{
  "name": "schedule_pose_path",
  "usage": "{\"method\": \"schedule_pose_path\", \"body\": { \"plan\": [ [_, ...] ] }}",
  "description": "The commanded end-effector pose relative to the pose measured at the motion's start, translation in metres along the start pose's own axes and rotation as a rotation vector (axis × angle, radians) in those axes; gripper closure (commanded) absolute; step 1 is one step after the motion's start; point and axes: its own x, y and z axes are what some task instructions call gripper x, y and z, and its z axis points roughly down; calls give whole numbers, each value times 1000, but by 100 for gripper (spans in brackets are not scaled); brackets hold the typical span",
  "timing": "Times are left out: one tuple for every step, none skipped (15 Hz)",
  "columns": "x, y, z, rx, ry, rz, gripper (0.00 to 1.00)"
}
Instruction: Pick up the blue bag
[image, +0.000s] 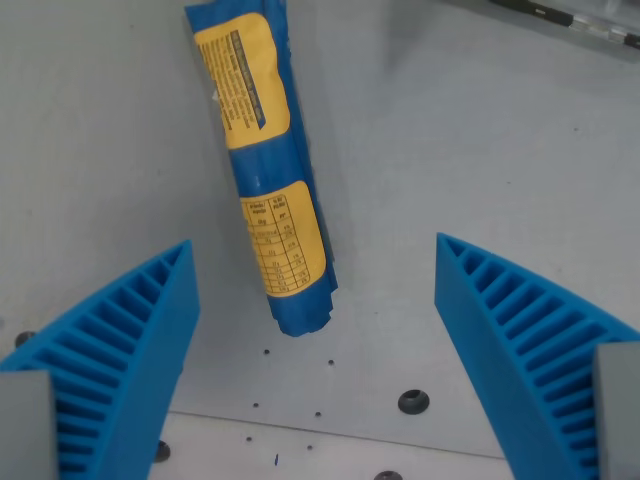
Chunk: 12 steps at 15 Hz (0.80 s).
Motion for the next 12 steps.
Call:
{"method": "schedule_pose_path", "body": {
  "plan": [
    [4, -1, 5, 21, 10, -24, 0],
    [4, -1, 6, 21, 10, -24, 0],
    [4, -1, 8, 21, 10, -24, 0],
    [4, -1, 10, 21, 10, -24, 0],
    [4, -1, 11, 21, 10, -24, 0],
    [4, -1, 13, 21, 10, -24, 0],
    [4, -1, 15, 21, 10, -24, 0],
    [4, -1, 16, 21, 10, -24, 0],
    [4, -1, 18, 21, 10, -24, 0],
    [5, -1, 20, 21, 10, -24, 0],
    [5, -1, 21, 21, 10, -24, 0],
    [5, -1, 23, 21, 10, -24, 0]
  ]
}}
